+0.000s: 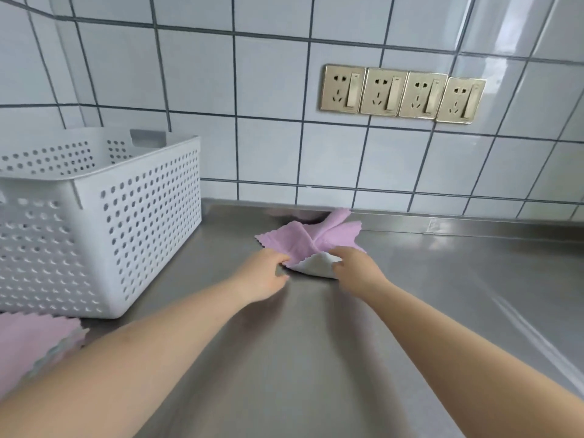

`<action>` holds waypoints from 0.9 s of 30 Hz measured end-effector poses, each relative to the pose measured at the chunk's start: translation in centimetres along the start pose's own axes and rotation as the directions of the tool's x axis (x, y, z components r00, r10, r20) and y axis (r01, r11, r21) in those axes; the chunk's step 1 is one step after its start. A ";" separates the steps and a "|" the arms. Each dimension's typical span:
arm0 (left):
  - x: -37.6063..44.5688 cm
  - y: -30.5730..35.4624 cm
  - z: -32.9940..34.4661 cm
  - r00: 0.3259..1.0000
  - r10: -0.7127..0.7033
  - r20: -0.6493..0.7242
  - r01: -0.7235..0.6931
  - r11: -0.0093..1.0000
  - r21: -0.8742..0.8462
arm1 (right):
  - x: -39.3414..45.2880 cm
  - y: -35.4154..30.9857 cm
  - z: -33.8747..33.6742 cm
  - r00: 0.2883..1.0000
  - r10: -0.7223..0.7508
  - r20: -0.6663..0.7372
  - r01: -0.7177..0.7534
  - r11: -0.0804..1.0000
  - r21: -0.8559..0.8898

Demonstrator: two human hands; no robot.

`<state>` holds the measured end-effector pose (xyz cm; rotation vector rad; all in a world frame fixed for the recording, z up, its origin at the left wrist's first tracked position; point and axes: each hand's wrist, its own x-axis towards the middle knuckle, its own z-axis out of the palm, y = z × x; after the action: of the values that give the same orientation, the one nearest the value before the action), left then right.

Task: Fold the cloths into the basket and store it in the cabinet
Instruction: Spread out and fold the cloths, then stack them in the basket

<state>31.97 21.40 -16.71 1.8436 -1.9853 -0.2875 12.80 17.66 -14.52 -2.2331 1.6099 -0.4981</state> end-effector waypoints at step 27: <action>3.3 0.4 -7.0 0.975 0.219 -0.041 -0.220 0.975 -0.024 | 1.5 -0.5 -8.9 0.870 -0.354 -0.345 0.263 0.922 -0.283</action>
<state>34.48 19.11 -9.82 1.5818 -2.1240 -0.2111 9.47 15.70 -6.37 -2.7264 1.5491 -0.9426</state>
